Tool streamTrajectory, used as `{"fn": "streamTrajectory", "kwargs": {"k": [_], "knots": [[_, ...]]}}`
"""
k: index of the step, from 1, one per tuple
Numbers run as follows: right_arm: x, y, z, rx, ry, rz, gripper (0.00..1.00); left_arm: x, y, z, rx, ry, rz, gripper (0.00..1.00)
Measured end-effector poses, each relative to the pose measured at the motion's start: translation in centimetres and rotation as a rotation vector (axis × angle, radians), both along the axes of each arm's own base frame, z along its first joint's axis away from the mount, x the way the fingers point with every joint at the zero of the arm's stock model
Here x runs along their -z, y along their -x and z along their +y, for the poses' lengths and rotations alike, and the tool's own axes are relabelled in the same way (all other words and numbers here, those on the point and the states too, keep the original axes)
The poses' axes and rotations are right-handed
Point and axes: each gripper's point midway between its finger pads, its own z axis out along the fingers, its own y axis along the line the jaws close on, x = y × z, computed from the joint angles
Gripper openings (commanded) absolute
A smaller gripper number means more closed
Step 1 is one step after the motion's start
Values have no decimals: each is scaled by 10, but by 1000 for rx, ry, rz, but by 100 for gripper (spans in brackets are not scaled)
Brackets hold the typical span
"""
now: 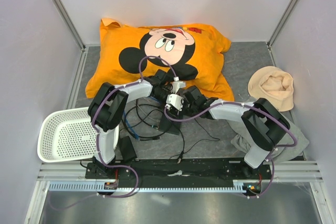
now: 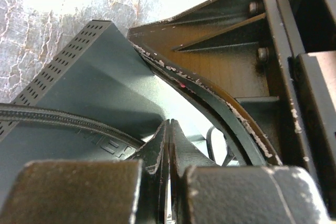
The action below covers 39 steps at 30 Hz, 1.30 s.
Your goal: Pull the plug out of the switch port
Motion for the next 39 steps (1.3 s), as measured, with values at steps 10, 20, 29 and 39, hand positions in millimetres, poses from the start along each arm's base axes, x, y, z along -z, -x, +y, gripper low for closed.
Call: {"fn": "streamTrajectory", "kwargs": {"k": [10, 20, 29, 39], "knots": [[1, -1, -4, -4, 4, -87, 0, 2, -2, 0, -4, -41, -5, 2], [0, -5, -6, 22, -8, -117, 0, 3, -12, 5, -40, -107, -47, 1], [0, -5, -7, 28, -40, -155, 0, 5, -17, 8, -63, -159, -93, 2], [0, 1, -29, -76, 65, -282, 0, 4, -34, 8, -110, -191, -136, 2]]}}
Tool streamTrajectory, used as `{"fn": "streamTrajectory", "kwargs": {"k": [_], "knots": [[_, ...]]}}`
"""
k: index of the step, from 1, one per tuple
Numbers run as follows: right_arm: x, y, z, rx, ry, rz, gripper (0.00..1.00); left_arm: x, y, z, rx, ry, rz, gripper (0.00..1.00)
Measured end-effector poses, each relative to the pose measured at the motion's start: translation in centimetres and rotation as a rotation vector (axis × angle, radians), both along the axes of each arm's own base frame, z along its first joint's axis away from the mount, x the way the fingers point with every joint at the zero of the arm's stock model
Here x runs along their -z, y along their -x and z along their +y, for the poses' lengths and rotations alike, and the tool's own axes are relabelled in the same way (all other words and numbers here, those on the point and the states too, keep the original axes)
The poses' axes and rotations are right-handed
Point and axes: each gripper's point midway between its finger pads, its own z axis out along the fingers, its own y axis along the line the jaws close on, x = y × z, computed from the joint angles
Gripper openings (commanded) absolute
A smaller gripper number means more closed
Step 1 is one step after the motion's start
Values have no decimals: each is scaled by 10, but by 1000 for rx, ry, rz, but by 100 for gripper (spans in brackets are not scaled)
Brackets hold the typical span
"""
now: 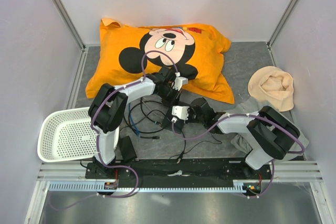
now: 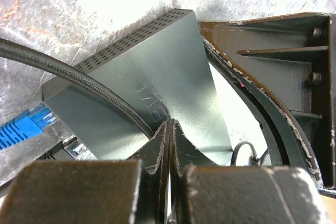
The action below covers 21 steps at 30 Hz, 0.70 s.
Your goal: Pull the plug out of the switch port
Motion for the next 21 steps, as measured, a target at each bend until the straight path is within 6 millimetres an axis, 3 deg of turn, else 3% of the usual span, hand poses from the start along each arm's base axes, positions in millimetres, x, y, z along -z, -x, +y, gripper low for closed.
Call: {"fn": "streamTrajectory", "kwargs": {"k": [10, 15, 21], "knots": [[0, 0, -2, -34, 43, -40, 0, 0, 1, -2, 3, -1, -4, 2], [-1, -2, 2, 47, 49, 80, 0, 0, -4, 0, -12, 3, -6, 2], [-3, 9, 7, 171, -1, 257, 0, 0, -2, 5, -40, 10, 43, 2]]}}
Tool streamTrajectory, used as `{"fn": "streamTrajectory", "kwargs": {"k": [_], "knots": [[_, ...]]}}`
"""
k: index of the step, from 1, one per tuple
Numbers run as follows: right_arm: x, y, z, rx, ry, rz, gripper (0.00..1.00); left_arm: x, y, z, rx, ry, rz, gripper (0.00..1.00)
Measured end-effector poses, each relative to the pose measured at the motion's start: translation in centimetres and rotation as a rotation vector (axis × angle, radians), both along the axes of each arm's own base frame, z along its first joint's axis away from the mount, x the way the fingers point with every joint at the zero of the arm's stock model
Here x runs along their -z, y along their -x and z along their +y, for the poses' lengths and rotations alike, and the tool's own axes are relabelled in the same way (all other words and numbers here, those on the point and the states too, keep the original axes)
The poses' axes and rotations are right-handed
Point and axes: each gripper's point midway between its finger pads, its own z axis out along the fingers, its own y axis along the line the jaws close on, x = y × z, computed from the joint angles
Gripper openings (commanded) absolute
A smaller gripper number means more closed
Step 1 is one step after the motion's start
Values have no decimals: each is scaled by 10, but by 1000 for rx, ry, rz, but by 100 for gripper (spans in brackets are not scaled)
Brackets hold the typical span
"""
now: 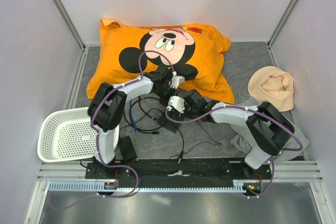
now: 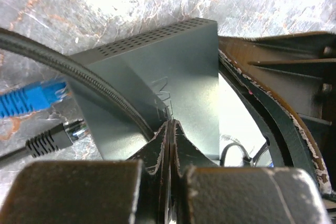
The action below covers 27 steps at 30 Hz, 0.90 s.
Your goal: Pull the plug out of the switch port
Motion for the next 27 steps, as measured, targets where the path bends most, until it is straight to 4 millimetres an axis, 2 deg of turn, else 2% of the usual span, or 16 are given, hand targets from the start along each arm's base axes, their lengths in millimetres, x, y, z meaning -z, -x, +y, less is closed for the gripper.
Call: {"fn": "streamTrajectory", "kwargs": {"k": [6, 12, 16, 23, 27], "knots": [[3, 17, -4, 107, -45, 111, 0, 1, 6, -1, 1, -7, 30, 2], [4, 22, -7, 198, -84, 172, 0, 1, 7, -3, 2, -19, 26, 1], [8, 28, -25, 284, -51, 246, 0, 2, 7, -3, 4, -36, 15, 2], [8, 31, -32, 309, -42, 271, 0, 1, 7, -3, 3, -38, 15, 2], [6, 37, -48, 330, -22, 278, 0, 1, 7, -4, 5, -35, 16, 2]]}}
